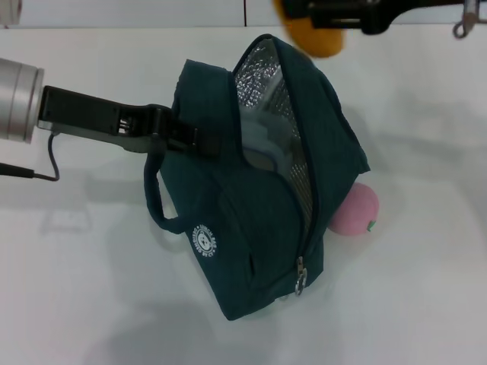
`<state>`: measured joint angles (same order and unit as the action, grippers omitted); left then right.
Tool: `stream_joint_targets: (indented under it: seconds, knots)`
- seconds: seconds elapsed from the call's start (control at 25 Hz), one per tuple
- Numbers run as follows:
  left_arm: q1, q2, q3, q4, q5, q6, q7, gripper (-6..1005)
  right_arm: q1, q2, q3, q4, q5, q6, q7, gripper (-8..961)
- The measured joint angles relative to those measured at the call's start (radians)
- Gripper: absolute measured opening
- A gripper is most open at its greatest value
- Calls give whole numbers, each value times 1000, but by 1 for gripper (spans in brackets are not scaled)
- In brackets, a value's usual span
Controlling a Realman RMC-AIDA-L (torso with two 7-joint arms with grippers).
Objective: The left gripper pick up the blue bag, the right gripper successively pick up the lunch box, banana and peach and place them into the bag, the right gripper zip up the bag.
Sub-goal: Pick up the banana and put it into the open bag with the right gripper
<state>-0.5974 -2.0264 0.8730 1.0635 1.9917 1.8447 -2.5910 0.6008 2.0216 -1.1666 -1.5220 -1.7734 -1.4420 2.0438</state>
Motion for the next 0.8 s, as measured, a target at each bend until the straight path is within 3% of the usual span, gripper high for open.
stream_joint_targets:
  seconds: [0.16,0.32,0.64,0.8]
  knots:
    - [-1,-4,0,0,-7,1,-3,41,-57,-2,-34,95,233,-26,-88,451]
    - [-1,-5,-3,0,-8,1,-6,42,-64,-3,-49,265,357,-50,-145,455]
    - [-2,-7,-5,0,-9,1,-7,42,-54,-1,-52,597,451,-154,-261,464]
    - [-3,-8,-5,-3,-10,-1,-7,42,-54,-1,-59,664,466,-168,-293,468]
